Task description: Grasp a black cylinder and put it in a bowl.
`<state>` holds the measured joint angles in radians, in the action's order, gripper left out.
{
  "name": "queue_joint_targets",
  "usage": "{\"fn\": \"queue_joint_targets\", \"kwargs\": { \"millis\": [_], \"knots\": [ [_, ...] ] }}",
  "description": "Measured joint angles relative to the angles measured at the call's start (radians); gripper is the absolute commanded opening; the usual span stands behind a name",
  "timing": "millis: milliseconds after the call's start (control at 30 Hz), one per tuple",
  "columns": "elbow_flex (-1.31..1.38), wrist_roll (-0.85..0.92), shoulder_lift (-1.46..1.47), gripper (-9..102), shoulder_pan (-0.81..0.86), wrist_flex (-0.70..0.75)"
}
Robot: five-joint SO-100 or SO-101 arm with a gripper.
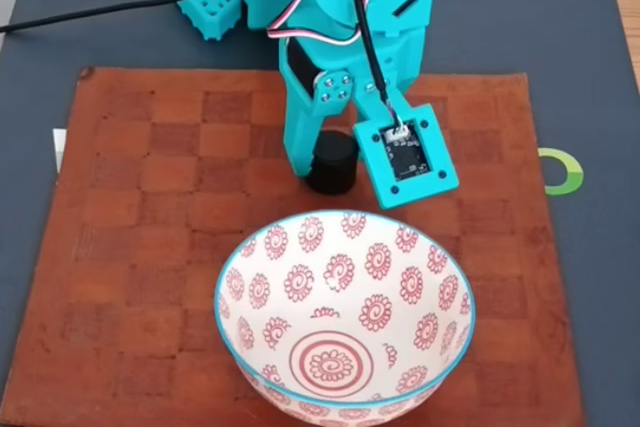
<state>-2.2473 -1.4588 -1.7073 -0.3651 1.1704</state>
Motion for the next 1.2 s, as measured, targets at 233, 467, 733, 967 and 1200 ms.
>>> {"fn": "queue_joint_targets", "kwargs": {
  "millis": [233,467,733,967,1200],
  "knots": [
    [0.008,0.000,-0.015,13,0.046,0.121],
    [0.040,0.000,-0.210,13,0.100,0.264],
    [0.184,0.031,-0.368,13,0.156,0.431],
    [0.344,0.156,-0.331,12,0.204,0.443],
    [0.546,0.273,-0.155,12,0.244,0.449]
  ]
}}
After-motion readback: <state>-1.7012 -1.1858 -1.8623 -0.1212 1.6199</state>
